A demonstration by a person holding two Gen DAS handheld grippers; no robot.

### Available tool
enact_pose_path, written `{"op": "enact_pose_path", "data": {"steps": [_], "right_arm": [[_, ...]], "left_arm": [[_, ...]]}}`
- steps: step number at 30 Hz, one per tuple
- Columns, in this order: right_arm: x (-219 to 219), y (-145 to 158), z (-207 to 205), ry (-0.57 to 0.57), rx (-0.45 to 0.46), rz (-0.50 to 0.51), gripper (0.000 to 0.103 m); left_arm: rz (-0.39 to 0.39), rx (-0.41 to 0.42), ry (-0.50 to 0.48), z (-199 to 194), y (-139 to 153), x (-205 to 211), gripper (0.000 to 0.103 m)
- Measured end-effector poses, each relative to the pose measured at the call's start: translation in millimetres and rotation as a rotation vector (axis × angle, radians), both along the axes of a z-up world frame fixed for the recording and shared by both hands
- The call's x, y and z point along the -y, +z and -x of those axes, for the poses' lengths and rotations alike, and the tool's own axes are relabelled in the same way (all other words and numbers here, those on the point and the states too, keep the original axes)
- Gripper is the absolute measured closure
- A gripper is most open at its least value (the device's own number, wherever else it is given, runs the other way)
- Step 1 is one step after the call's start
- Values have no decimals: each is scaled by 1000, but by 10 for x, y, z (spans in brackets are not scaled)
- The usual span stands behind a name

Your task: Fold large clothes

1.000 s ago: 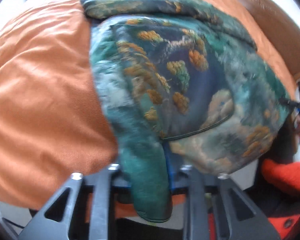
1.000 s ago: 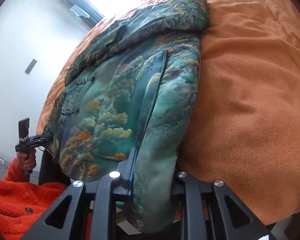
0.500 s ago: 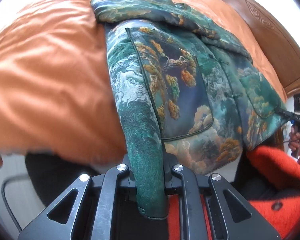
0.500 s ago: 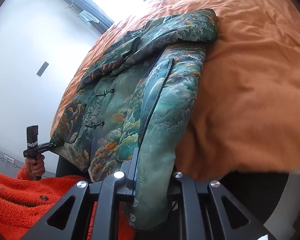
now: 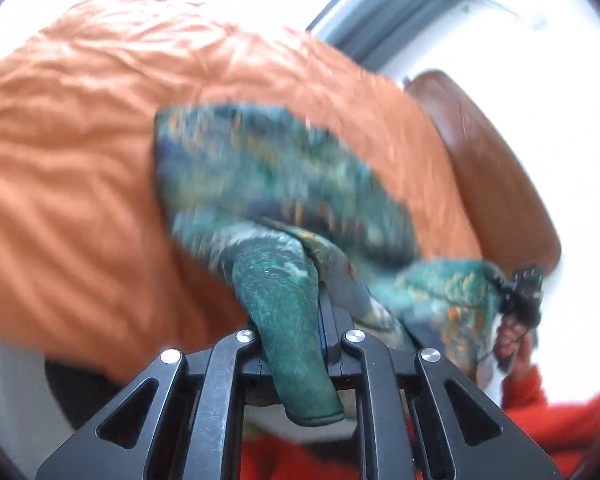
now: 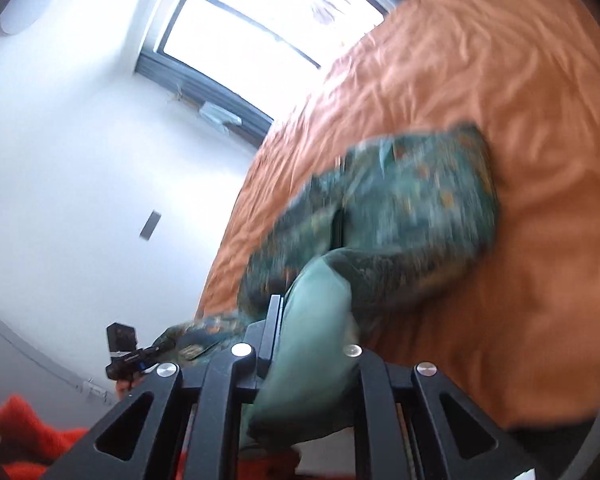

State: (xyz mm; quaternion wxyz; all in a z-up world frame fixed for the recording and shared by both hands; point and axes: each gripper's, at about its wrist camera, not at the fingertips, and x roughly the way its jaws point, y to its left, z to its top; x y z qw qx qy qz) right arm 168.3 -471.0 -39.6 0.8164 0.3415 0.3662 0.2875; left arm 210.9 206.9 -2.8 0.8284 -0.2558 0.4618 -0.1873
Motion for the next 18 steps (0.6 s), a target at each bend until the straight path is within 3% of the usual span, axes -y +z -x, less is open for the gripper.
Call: {"op": "enact_pose_path", "data": {"steps": [2,4,6,7,8,9,11,13,15,18], "right_arm": [[1,73,-515,-29,31,28,90],[-35,16,-1111,-65,19,52,90],[-94,-137,-1625,-126,-16,85,90],[-79,-259,-1856,-148,-46,91,90],[-21,-378,-1994,-176,-74,91,90],[19,-500,-2090,-197,-105,80,89],[33,-797,-2326,-207,-181,42,84],[15,-1027,-2380,-223,-250,-11,71],[62,-1119,-2330,-237,-264,-108,46],[191,-1041,-2334,-273,-233,-203,37]], "left_arm": [[-5,11,36,-434,71,10,91],[-65,25,81,-1011,67,51,88],[-131,1,117,-1555,-54,130,80],[-146,-19,129,-1746,-135,148,69],[-140,-56,133,-1967,-251,183,57],[-116,-107,142,-2128,-370,170,55],[-60,-180,189,-2303,-508,95,45],[3,-199,204,-2266,-513,36,39],[70,-180,169,-2209,-452,16,32],[106,-107,145,-2068,-325,-107,18]]}}
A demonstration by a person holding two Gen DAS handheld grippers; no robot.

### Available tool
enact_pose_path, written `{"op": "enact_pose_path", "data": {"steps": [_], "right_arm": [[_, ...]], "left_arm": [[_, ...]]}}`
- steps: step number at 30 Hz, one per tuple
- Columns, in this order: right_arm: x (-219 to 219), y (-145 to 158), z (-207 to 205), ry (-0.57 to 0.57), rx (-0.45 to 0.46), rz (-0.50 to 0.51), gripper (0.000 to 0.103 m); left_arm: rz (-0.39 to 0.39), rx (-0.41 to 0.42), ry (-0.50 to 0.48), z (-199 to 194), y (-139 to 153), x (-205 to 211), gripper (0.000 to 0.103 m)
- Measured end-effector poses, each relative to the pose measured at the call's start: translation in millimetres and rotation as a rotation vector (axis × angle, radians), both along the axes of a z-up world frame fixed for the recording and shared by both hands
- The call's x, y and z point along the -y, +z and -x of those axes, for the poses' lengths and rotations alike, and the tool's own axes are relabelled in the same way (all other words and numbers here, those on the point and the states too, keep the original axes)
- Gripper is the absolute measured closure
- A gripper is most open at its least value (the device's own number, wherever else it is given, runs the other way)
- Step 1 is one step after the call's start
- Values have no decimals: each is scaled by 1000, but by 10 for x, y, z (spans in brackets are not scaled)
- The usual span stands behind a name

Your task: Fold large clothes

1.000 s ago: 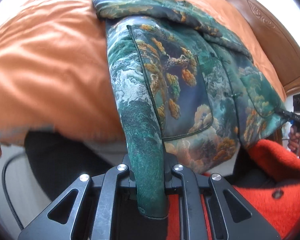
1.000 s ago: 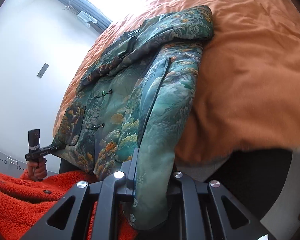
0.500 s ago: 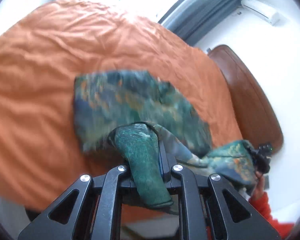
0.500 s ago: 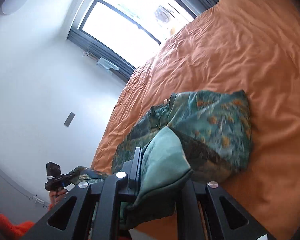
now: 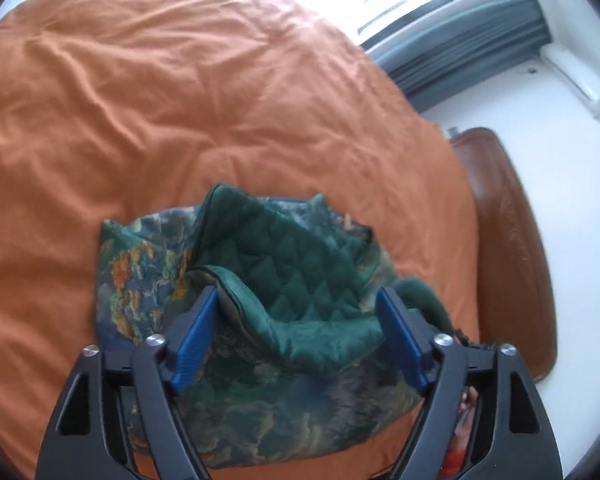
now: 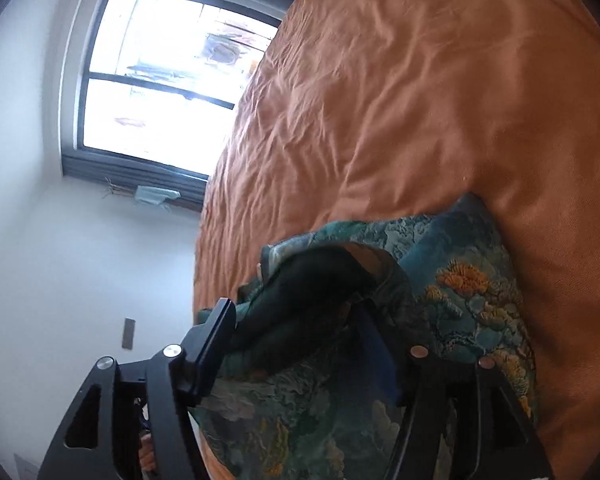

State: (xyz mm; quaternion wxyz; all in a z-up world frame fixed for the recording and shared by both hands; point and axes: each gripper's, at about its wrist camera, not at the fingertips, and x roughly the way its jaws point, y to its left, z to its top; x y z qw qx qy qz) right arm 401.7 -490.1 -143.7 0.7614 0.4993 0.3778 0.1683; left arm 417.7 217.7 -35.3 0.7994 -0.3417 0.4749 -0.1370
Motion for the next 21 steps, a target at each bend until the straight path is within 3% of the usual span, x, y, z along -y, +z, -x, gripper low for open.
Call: {"op": "enact_pose_path", "data": {"steps": [3,7,10,12,15,16,17,18,19,21], "right_arm": [[123,249,-23,-27,59,28,31],[-48,439,62,76,63,313,29],[-400,325,12,203,13,576,29],[-544,176,-26,212,-12,699,29],[-646,3,-188,182,-30,704,32],[-688,-19,-219,179,-24,672,43],[-711,4,-263,179,-21,666,73],[-746,71,-243,174,-13,704,87],[-797,185,-194,162,16,770,87],[-885,493,-63,126,115,899,91]], "left_arm": [[-78,70,-73,130,25,-51,7],[-192,119,-211,317,-123,-38,7],[-251,74,-234,304,-339,51,7],[-334,43,-214,177,-473,192,7],[-433,-10,-151,-87,-709,419,12],[-445,-39,-127,-165,-782,472,30],[-444,-65,-112,-227,-835,517,70],[-472,-92,-94,-278,-874,547,84],[-518,-88,-73,-288,-828,577,90],[-569,7,-50,-210,-584,614,94]]}}
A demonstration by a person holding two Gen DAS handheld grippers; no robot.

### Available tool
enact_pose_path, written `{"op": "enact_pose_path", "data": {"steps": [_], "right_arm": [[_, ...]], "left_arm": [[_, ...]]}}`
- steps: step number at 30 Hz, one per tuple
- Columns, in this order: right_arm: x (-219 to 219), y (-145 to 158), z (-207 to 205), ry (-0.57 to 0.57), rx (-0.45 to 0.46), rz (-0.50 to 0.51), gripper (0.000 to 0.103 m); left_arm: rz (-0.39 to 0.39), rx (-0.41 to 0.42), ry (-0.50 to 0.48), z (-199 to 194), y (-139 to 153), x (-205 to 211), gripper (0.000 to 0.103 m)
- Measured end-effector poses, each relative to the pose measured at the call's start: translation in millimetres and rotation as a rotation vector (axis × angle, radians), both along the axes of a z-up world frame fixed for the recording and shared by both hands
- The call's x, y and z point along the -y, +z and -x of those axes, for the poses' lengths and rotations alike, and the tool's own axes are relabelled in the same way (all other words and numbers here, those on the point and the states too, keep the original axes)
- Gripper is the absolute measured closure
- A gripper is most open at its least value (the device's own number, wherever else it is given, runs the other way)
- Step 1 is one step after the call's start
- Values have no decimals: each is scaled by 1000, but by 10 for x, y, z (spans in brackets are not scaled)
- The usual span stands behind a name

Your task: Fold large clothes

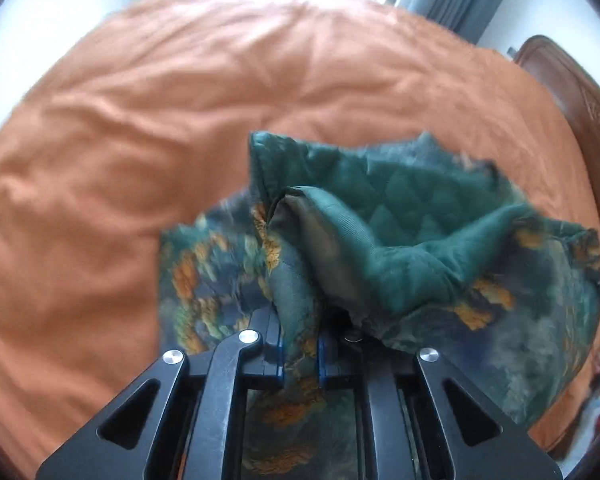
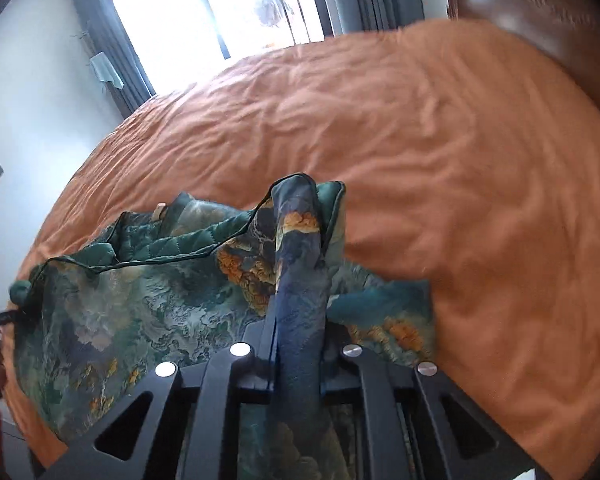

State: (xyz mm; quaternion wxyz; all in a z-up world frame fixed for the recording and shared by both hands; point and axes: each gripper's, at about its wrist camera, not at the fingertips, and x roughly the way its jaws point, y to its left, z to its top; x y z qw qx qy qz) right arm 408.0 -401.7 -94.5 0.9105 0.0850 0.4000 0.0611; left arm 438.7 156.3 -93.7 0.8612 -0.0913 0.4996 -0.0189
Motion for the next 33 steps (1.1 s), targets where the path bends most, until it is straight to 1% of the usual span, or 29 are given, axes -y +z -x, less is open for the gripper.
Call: {"op": "enact_pose_path", "data": {"steps": [1,2,3,4,5,6,7,8,9,10,11,12,13,15,18,19,21,22,23,24,25,26,27,28,29,31,33], "right_arm": [[-1,124,53,-1,44,28,91],[7,227,81,4,84,42,91],[-2,281,81,6,108,61,91],[-31,297,43,3,122,90,91],[-51,253,-24,-1,114,111,91],[-70,178,-108,-12,98,114,91],[-78,17,-224,-29,63,116,91],[-94,-142,-319,-40,28,125,91],[-112,-358,-404,-46,-14,140,91],[-123,-588,-449,-39,-56,139,90],[-118,-727,-461,-36,-72,127,90],[-134,-862,-439,-38,-52,115,89],[-154,-924,-408,-44,-14,112,89],[-133,-976,-367,-50,26,91,89],[-39,-1030,-383,-42,40,35,88],[-22,-1037,-390,-41,42,21,88],[-26,-1036,-389,-41,51,15,88],[-11,-1034,-380,-41,56,10,88],[8,-1032,-363,-43,60,1,88],[39,-1014,-347,-44,63,-19,87],[65,-972,-306,-44,62,-38,86],[118,-945,-314,-46,60,-48,81],[154,-875,-277,-52,61,-50,66],[193,-756,-190,-64,75,-46,54],[221,-647,-84,-78,102,-34,37],[219,-435,191,-89,180,-1,36],[139,-308,405,-54,204,13,36]], "left_arm": [[-16,55,-4,51,150,9,94],[-16,93,-11,74,257,23,94],[-35,127,-7,77,353,53,94],[-65,154,2,56,383,88,94],[-99,175,11,7,369,132,93],[-133,178,25,-64,289,178,93],[-159,165,32,-137,178,212,91],[-195,141,36,-207,14,252,88],[-224,99,39,-278,-238,270,87],[-227,75,39,-321,-403,263,83],[-218,79,36,-310,-556,255,80],[-209,105,37,-277,-653,248,79],[-198,143,44,-232,-694,235,78],[-158,179,48,-208,-725,182,77],[-61,203,51,-185,-721,47,73],[-41,206,58,-183,-721,10,69],[-26,204,67,-158,-686,-12,58],[-19,193,73,-129,-646,-35,46],[-11,185,84,-88,-588,-85,30],[-1,190,98,-33,-539,-154,24],[0,203,118,40,-496,-211,14],[-4,216,136,144,-438,-268,13],[1,227,146,280,-367,-363,13],[5,230,150,388,-321,-431,13],[-6,231,159,501,-278,-484,13],[-50,243,149,735,-203,-502,13],[-101,256,100,918,-165,-380,13]]}}
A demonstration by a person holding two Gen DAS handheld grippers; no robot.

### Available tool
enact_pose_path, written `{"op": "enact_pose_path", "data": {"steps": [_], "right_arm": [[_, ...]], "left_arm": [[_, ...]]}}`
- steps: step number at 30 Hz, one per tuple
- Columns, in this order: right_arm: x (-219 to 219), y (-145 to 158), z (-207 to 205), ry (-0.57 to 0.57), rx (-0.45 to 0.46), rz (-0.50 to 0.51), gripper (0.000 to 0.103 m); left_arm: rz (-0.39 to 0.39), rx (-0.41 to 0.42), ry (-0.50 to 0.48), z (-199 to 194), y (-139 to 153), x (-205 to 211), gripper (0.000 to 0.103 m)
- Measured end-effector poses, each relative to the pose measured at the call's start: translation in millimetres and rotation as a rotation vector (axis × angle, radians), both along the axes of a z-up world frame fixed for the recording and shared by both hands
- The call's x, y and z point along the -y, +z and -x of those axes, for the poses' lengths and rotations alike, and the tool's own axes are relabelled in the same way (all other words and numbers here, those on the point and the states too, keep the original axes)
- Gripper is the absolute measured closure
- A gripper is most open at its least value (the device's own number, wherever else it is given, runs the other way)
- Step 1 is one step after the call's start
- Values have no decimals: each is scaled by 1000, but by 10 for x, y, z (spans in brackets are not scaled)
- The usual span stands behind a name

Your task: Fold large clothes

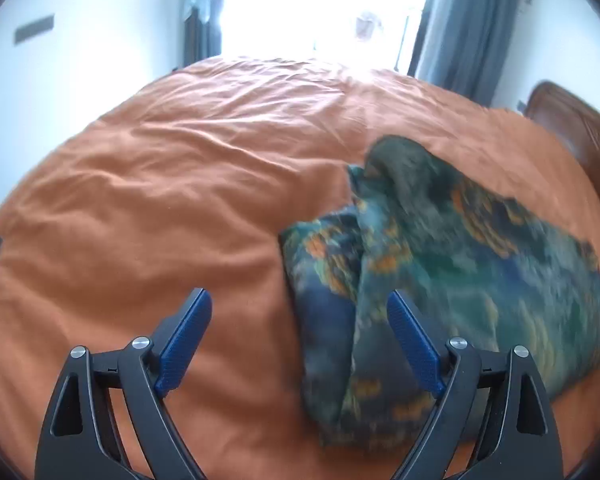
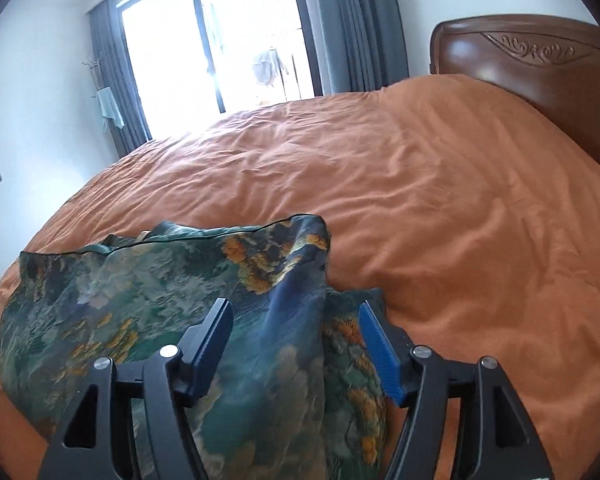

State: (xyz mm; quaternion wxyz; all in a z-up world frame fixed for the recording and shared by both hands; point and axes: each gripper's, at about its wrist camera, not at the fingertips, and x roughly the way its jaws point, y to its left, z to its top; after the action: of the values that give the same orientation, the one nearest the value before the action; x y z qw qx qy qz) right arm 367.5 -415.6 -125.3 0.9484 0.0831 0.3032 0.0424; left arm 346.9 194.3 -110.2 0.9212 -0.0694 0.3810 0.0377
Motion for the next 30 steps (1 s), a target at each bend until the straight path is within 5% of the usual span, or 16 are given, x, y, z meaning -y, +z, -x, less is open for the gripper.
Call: {"op": "enact_pose_path", "data": {"steps": [3,6,9,14,18,22,30], "right_arm": [[-214,47,334,104,0,-25,36],[-452,-132,477,203,-79,-22,36],[-504,-321,573,141,-100,7,36],[-533,-351,669,92,-58,-55,36],[-563,-442,705,64,-23,-89,32],[-514,-520,777,60,4,-113,32],[-443,-684,776,80,34,-174,32]], "left_arm": [[-88,8,-83,137,-34,295,10],[-124,-57,-53,55,-118,460,15],[-43,-20,-138,123,117,714,18],[-88,49,-346,-1,446,1504,5],[-190,-23,-453,-582,235,2156,4],[-218,-142,-418,-1238,-156,2490,3],[-111,-177,-238,-2036,-270,2509,0]]}}
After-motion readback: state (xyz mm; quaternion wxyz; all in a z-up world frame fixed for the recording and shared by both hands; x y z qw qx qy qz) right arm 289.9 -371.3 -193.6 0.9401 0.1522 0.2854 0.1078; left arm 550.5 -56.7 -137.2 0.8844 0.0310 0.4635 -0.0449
